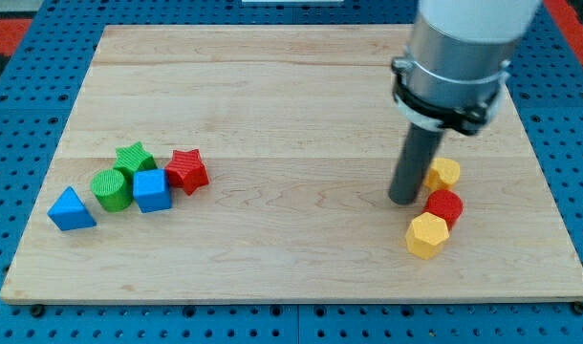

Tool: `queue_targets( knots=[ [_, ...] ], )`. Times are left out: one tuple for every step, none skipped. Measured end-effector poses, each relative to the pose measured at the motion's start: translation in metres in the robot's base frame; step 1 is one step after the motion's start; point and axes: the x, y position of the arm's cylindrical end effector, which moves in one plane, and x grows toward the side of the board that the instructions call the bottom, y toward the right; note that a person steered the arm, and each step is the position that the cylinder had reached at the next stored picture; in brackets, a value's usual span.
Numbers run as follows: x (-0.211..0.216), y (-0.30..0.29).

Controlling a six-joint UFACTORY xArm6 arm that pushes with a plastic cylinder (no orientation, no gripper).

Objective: Move yellow heart into red circle

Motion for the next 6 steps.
queue_targets(
  knots=[
    [-0.053, 0.019],
    [-0.061, 0.035],
    [0.0, 0.041],
    [0.0, 0.039],
    [-0.048, 0.053],
    [-0.064, 0.061]
  ],
)
